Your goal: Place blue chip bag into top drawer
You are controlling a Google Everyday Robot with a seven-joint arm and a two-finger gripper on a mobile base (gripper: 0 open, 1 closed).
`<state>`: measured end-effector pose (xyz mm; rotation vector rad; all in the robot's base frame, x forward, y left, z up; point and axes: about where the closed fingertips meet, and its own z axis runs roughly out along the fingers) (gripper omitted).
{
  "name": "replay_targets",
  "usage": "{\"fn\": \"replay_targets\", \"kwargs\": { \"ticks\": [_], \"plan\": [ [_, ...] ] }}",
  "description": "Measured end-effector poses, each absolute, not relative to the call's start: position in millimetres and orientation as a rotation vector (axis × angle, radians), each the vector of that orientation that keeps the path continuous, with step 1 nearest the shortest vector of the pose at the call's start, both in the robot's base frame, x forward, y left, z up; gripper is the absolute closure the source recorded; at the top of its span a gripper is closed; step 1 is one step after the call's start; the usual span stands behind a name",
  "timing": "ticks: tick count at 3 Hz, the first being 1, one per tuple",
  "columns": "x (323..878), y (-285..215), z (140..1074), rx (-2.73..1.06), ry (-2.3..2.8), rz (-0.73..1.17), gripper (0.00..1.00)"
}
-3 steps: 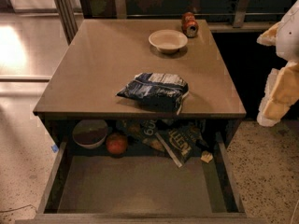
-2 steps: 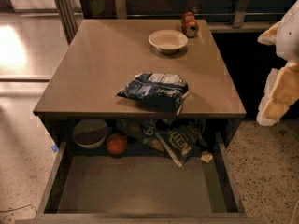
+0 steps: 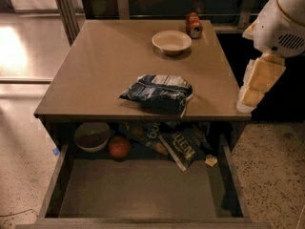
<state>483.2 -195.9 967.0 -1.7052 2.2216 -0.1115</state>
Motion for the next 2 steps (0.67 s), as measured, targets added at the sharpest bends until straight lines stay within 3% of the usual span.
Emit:
{"fn": "replay_targets", "kwargs": {
  "ticks": [2],
  "plan": [
    [521.8,-160.0,959.9,-1.732,2.184,-0.093,0.00]
  ]
}}
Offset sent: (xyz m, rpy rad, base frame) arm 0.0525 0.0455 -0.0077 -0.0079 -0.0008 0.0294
